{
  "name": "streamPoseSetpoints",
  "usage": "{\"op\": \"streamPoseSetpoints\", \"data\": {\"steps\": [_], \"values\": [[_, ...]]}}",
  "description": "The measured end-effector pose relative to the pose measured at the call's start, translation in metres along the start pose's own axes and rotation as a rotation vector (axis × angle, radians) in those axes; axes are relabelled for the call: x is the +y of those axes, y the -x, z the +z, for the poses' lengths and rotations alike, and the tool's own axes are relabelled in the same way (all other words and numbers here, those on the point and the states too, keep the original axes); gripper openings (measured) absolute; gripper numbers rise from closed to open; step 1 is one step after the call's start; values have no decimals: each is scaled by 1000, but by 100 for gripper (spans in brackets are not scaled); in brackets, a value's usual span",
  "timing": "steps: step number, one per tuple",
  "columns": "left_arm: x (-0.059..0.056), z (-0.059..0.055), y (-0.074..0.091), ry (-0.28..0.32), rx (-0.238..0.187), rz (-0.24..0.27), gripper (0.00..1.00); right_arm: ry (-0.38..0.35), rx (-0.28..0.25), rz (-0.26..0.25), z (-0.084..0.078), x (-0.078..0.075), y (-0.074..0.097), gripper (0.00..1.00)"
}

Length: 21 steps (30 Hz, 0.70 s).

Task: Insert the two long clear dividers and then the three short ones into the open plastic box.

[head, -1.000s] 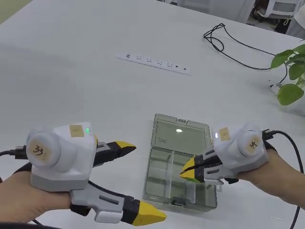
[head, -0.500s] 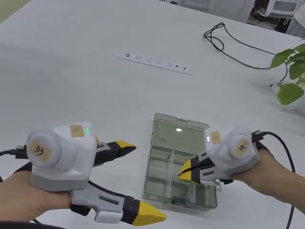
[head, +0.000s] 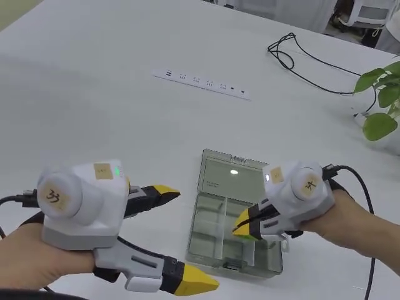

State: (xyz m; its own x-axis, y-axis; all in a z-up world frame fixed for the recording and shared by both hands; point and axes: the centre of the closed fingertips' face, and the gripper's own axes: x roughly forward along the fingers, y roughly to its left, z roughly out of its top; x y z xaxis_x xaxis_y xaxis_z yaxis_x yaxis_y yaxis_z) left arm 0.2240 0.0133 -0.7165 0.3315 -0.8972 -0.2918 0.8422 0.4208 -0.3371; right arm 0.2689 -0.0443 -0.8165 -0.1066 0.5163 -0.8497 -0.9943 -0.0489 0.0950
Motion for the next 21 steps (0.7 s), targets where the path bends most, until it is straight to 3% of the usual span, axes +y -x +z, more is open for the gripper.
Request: {"op": "streamPoseSetpoints", "data": {"steps": [16,21], "values": [[-1,0,1,-7,3,-3,97,53,37,-27,-3,-1,-3,2],[0,0,1,-8,5,-1,97,44,27,-28,-3,-1,-3,2]]}}
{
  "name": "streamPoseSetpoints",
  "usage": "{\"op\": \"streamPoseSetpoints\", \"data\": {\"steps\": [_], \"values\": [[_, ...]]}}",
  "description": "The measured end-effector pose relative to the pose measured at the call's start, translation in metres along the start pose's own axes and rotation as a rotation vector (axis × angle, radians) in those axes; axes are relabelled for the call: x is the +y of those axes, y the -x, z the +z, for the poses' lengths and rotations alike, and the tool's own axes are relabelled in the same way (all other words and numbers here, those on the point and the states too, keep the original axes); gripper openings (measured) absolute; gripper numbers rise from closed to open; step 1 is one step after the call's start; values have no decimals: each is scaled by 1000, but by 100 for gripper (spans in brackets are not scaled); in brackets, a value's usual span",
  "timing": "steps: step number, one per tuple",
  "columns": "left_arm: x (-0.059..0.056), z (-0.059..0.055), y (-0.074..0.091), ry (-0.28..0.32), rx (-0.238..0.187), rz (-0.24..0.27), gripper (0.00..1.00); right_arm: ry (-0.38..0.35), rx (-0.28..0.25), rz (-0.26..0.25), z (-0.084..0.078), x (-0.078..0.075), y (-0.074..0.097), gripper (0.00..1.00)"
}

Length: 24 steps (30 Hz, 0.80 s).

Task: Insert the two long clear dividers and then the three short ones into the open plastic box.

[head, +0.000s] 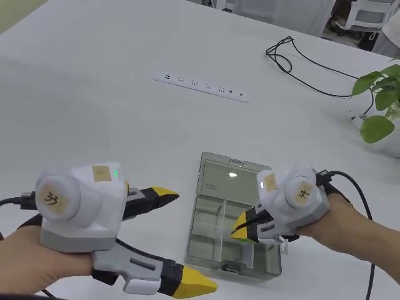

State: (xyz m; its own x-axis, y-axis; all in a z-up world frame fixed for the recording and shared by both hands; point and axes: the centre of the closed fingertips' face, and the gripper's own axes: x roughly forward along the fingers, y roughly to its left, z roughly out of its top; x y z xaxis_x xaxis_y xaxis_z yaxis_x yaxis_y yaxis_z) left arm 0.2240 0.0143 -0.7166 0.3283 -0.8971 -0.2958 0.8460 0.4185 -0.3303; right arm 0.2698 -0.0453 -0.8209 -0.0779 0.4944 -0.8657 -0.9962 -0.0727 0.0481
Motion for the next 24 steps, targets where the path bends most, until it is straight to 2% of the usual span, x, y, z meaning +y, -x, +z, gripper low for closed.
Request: {"op": "streamPoseSetpoints", "data": {"steps": [17,24], "values": [[0,0,1,-4,4,2,97,12,11,-9,0,0,-1,3],[0,-1,1,-6,9,4,98,-3,-1,-11,2,2,2,9]]}}
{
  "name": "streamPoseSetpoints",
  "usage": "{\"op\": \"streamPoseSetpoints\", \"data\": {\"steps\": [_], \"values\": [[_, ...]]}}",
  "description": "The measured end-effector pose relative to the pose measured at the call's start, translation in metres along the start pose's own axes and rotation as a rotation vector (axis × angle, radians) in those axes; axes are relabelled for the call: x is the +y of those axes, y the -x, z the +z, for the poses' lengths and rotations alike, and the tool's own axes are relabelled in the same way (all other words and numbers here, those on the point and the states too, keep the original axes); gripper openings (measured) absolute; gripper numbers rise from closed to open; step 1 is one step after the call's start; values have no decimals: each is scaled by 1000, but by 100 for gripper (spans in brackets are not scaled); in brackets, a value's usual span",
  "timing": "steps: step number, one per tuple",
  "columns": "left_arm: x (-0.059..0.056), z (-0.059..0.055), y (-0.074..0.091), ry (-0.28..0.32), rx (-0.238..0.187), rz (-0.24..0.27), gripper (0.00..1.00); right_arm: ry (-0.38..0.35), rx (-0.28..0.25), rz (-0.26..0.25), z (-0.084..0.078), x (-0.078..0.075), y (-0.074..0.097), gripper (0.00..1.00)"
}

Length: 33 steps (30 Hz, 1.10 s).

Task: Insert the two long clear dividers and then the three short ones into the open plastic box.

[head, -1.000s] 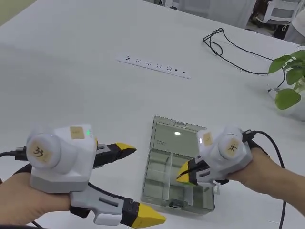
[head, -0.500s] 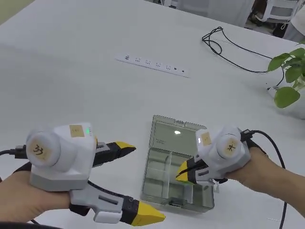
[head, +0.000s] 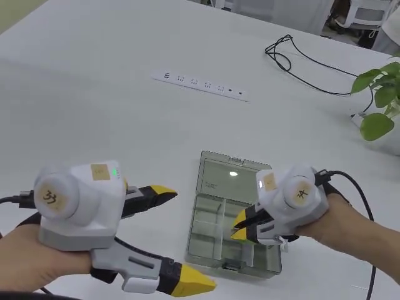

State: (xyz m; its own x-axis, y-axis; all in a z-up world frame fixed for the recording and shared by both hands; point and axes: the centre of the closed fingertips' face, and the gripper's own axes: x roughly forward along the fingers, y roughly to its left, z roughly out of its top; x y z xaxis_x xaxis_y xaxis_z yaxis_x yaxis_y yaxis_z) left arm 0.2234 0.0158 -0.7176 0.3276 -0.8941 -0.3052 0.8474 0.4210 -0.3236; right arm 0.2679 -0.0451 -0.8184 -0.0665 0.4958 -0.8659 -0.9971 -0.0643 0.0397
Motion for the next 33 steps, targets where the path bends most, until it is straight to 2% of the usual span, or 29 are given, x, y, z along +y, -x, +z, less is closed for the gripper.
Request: {"op": "streamPoseSetpoints", "data": {"steps": [9,20,26,33], "values": [[1,-1,1,-11,7,4,100,-23,-37,-18,5,4,14,18],[4,-3,6,-26,25,11,100,-84,-112,-70,9,7,41,27],[6,-3,8,-36,36,14,100,-129,-147,-96,4,8,56,31],[7,-3,12,-39,42,23,100,-172,-161,-125,-10,10,72,35]]}}
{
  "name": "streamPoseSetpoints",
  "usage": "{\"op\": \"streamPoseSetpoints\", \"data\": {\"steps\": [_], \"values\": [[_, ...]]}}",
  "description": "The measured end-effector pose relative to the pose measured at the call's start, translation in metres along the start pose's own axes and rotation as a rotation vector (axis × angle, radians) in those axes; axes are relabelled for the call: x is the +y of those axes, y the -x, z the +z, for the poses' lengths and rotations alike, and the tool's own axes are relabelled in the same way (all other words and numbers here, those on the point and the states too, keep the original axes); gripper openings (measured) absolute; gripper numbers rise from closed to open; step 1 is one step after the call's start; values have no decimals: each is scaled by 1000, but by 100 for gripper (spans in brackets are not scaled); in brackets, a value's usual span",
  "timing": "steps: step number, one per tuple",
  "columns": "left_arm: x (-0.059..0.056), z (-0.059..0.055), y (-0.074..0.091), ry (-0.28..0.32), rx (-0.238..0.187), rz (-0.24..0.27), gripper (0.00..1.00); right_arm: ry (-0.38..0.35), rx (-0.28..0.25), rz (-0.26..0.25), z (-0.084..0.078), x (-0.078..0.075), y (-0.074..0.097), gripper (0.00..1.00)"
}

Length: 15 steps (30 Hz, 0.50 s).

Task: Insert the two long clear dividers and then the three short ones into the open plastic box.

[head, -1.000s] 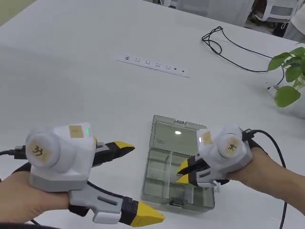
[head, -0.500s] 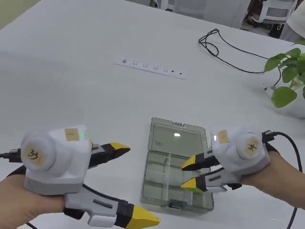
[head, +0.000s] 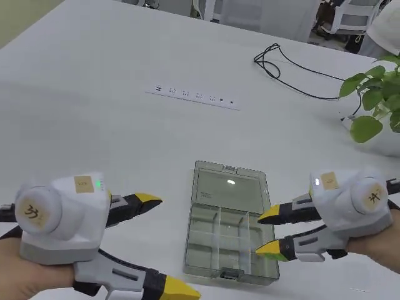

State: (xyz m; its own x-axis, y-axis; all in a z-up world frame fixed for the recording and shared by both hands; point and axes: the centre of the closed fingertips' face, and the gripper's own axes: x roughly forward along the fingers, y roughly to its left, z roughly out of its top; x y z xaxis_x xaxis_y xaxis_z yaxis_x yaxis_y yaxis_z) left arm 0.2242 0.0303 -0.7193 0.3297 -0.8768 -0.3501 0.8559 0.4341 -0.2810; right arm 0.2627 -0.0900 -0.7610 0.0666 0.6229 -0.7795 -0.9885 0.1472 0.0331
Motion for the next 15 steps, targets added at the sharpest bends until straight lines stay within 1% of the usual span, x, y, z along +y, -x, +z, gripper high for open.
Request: {"op": "streamPoseSetpoints", "data": {"steps": [9,15], "values": [[2,-2,5,-3,9,13,100,-52,10,-43,-25,-7,24,43],[3,-3,7,-6,13,19,100,-87,47,-56,-52,-10,35,47]]}}
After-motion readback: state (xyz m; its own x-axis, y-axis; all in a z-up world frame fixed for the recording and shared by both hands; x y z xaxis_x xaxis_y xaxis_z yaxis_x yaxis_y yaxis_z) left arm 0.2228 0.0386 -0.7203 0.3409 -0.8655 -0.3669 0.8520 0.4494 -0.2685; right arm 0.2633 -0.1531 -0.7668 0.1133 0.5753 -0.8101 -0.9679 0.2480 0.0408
